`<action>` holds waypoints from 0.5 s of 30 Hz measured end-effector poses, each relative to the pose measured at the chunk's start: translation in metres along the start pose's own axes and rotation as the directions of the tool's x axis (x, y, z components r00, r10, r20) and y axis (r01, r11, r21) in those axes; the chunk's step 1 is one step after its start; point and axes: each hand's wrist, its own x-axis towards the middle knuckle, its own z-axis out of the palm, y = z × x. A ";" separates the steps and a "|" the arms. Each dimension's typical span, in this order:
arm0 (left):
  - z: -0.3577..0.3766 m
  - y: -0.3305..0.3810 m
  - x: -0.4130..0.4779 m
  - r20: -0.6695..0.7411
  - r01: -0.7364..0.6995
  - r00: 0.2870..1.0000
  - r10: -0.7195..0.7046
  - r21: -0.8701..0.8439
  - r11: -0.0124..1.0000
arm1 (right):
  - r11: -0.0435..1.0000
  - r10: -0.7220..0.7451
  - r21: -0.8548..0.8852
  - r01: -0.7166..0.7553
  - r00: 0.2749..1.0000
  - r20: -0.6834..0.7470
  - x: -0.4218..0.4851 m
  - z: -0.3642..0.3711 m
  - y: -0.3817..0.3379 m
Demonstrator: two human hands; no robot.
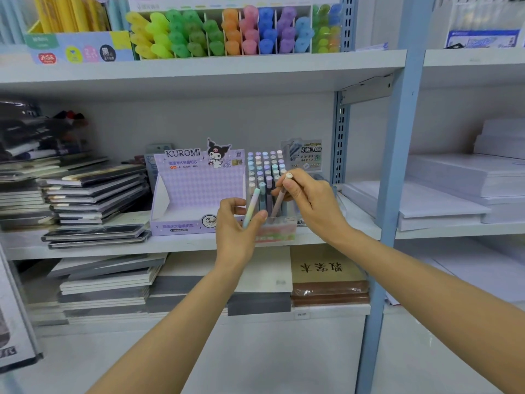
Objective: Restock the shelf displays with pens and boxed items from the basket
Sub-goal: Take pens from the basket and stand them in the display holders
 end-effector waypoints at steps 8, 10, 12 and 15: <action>0.000 -0.002 0.006 0.013 0.006 1.000 -0.006 -0.013 1.000 | 1.000 -0.015 -0.017 0.015 1.000 -0.026 0.009 0.009 0.004; 0.001 -0.002 0.009 0.012 0.022 1.000 -0.022 -0.013 1.000 | 1.000 -0.005 -0.013 0.004 0.998 -0.065 0.014 0.012 0.007; 0.002 0.000 0.014 0.013 0.051 0.999 -0.051 -0.005 0.999 | 0.997 -0.030 -0.070 0.025 0.998 -0.060 0.018 0.016 0.012; 0.004 0.004 0.023 0.025 0.119 0.993 -0.119 -0.005 0.993 | 0.994 -0.004 -0.107 0.000 0.999 -0.040 0.022 0.023 0.020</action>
